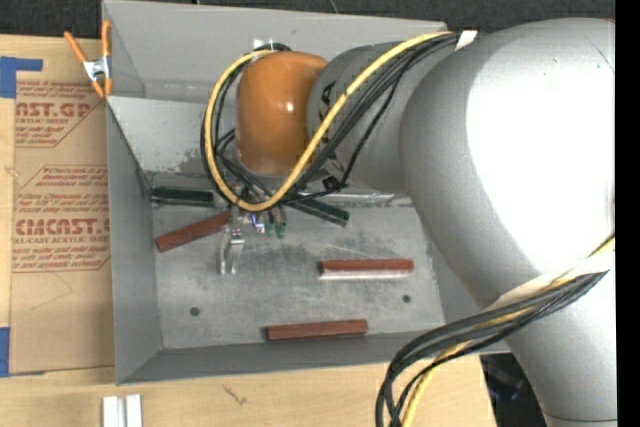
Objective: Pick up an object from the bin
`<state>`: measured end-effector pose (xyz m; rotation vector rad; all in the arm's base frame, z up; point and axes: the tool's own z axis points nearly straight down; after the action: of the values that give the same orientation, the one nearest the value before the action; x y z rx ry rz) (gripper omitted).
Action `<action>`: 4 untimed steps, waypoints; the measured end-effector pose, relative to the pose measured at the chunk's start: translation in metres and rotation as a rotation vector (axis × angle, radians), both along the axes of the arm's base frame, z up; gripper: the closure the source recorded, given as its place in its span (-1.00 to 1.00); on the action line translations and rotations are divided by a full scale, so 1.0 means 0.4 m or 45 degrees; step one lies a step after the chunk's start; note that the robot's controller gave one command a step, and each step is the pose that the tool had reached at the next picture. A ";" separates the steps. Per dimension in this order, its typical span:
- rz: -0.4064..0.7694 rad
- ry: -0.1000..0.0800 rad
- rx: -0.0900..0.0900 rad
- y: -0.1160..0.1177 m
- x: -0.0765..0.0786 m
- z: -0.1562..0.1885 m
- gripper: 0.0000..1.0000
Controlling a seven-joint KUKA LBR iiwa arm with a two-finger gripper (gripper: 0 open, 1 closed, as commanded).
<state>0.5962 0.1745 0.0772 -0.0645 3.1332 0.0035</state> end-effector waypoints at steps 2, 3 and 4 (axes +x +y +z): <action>-0.030 -0.010 0.003 0.030 0.001 -0.005 1.00; -0.027 0.007 -0.001 0.052 -0.011 0.301 1.00; -0.027 0.007 -0.001 0.052 -0.011 0.301 1.00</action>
Offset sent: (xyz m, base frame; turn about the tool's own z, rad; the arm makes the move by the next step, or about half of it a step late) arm 0.0000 0.0000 0.0000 0.0000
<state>0.5916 0.1954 0.1974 -0.0312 3.1395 0.0025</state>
